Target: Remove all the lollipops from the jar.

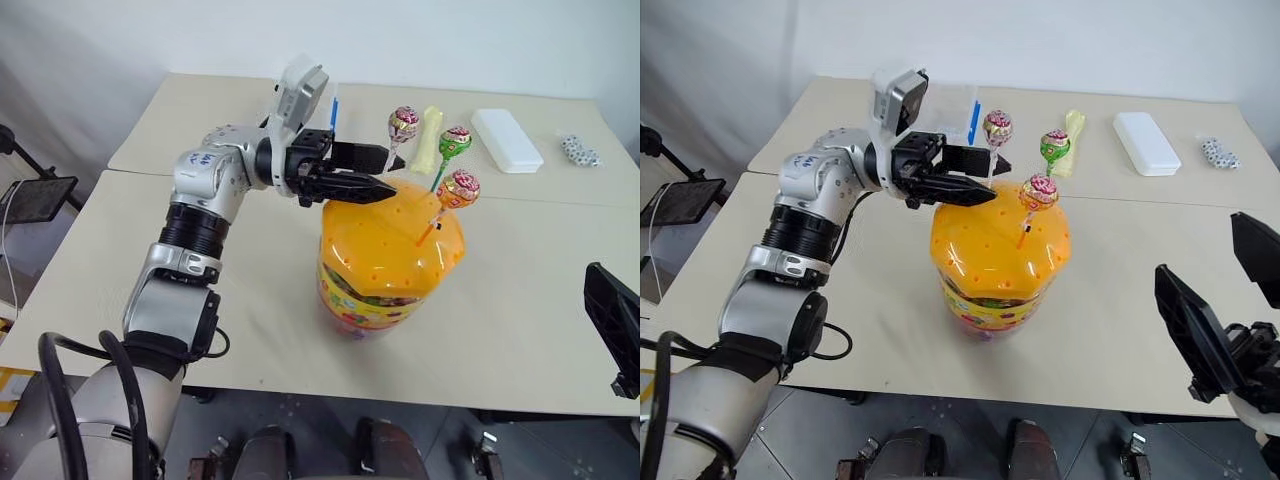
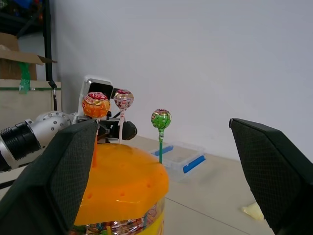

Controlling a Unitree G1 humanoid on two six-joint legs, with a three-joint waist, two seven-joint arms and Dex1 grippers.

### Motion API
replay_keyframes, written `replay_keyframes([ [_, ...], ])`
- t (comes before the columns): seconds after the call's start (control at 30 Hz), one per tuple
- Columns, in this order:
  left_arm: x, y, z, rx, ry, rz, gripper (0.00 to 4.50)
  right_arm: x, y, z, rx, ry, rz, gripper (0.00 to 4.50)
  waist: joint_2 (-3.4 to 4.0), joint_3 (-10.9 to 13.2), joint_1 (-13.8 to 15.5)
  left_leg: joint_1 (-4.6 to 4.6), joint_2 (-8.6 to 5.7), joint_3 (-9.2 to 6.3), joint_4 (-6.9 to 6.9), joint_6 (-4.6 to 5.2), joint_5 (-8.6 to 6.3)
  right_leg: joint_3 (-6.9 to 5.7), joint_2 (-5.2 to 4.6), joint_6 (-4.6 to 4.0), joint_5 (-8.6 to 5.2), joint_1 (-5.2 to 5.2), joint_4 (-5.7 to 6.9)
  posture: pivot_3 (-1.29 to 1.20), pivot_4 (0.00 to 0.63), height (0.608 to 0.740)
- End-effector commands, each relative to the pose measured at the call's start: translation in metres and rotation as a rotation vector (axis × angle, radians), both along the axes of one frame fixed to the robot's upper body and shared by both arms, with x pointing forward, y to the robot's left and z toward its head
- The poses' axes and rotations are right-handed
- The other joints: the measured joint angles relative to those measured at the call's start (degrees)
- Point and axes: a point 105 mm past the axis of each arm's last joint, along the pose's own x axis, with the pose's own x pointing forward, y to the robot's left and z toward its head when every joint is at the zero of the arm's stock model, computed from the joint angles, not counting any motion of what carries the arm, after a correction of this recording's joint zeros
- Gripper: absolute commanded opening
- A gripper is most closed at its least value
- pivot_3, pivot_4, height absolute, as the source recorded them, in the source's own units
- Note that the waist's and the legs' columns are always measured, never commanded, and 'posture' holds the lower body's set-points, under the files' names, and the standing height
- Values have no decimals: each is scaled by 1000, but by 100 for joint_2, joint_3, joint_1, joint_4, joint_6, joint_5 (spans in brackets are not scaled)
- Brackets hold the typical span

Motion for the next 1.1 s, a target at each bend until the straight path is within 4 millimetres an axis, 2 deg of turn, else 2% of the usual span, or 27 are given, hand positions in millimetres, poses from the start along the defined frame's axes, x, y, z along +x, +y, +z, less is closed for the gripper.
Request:
replay_keyframes([
  [0.03,-9,0,18,-32,-47,-72,1242,-6,5,6,-8,-39,6,4500,0,0,-5,0,1,-1,0,0,0,0,1,0,0,-1,1,0,150,740],
  [0.17,-9,0,31,-104,-25,-71,24,-5,4,5,-5,-34,14,4500,0,0,-2,-5,0,-2,1,1,0,-1,0,0,0,-2,-2,0,150,740],
  [0.3,-9,16,66,-283,76,-96,24,0,3,4,8,-25,41,4500,-1,1,-8,-17,1,-4,4,1,0,-2,0,0,0,-10,-3,0,150,740],
  [0.37,-4,25,78,-341,120,-58,24,2,2,4,7,-20,57,4500,-1,0,-8,-26,1,-9,8,1,0,-4,1,0,0,-18,-1,0,150,740],
  [0.4,1,31,82,-362,132,-23,24,3,3,4,4,-17,71,4500,-1,0,-10,-26,1,-10,8,1,0,-5,0,0,0,-18,-1,0,150,740],
  [0.47,16,45,76,-333,88,139,24,7,7,5,-7,-19,116,4500,0,0,-26,-24,1,-12,8,1,0,-6,0,0,0,-17,1,0,150,740],
  [0.63,57,99,43,-184,-15,595,24,15,18,5,-81,-13,228,4500,1,0,-51,-5,1,-9,0,0,1,0,1,0,0,-16,14,0,150,740],
  [0.67,66,116,35,-153,2,707,24,17,20,6,-94,-12,256,4500,0,0,-40,-3,1,-9,0,-1,1,1,1,0,0,-16,19,0,150,740],
  [0.7,74,140,19,-72,-8,846,24,19,24,6,-112,-10,294,4500,-2,1,-42,-5,1,-10,0,-1,1,0,1,0,0,-17,19,0,150,740],
  [0.77,79,166,2,28,-24,988,24,20,27,6,-133,-9,335,4500,-6,4,-43,-3,1,-10,-2,-1,0,1,1,0,1,-17,17,0,150,740],
  [0.83,79,218,-50,272,102,1235,24,19,34,0,-200,15,414,4500,-7,4,-31,-7,1,-16,-1,-1,0,-6,1,1,1,-17,19,0,150,740],
  [0.9,59,261,-95,487,182,1365,24,16,37,-7,-272,48,475,4500,-8,5,-35,-4,1,-14,-4,-1,-2,-4,1,1,1,-17,22,0,150,740],
  [0.97,35,280,-119,632,197,1386,24,13,37,-9,-298,64,503,4500,-10,6,-40,-2,2,-13,-10,0,-7,-2,1,1,1,-19,22,0,150,740],
  [1.1,12,309,-135,650,332,1484,24,8,33,-12,-318,95,514,4500,-43,6,77,-35,7,-47,31,0,-12,-13,1,1,1,-16,21,0,150,740],
])
